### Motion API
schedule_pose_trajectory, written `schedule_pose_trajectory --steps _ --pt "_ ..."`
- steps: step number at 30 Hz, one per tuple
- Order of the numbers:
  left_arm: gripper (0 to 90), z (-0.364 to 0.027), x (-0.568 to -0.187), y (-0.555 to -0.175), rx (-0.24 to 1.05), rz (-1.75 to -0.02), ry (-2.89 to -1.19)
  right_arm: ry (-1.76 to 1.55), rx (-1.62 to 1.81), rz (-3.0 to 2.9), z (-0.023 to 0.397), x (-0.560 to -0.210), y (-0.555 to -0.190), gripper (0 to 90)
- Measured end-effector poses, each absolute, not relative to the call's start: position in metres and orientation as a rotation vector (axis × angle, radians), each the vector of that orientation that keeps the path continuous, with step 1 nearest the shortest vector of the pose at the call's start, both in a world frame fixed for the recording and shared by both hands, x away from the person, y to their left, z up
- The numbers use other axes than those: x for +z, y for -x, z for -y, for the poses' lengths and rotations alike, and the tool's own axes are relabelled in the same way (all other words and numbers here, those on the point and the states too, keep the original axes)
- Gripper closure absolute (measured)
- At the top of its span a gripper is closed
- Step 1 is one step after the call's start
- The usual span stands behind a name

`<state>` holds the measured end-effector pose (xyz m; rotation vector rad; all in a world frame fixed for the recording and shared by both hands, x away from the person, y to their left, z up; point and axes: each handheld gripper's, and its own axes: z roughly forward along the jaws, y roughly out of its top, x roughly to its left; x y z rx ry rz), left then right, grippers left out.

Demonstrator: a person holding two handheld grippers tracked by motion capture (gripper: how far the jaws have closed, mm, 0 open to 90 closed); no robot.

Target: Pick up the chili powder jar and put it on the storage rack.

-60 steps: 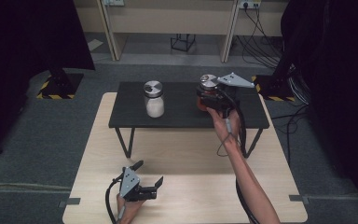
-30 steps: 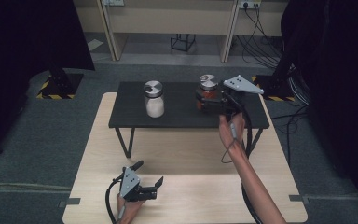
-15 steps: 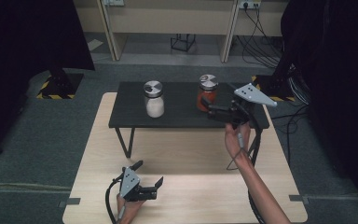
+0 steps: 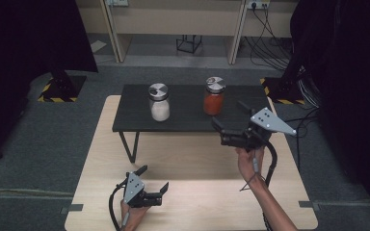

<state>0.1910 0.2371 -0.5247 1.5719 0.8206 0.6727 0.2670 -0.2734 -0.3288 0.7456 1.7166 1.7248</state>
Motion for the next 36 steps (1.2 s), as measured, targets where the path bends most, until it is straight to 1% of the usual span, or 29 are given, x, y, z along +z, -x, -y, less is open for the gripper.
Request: schedule_pose_trajectory --steps 1,11,27,36 --pt "0.6 -0.237 -0.525 -0.191 0.671 -0.821 -1.571 -0.729 1.734 -1.721 0.275 -0.334 -0.263 0.4" --pt "1.1 -0.238 -0.525 -0.192 0.667 -0.816 -1.573 -0.683 1.754 -1.753 0.279 -0.352 -0.248 0.4" --pt "1.2 -0.238 -0.525 -0.192 0.666 -0.817 -1.572 -0.653 1.753 -1.751 0.282 -0.410 -0.218 0.6" --pt "1.3 -0.238 -0.525 -0.192 0.665 -0.819 -1.570 -0.701 1.750 -1.775 0.287 -0.435 -0.214 0.7"
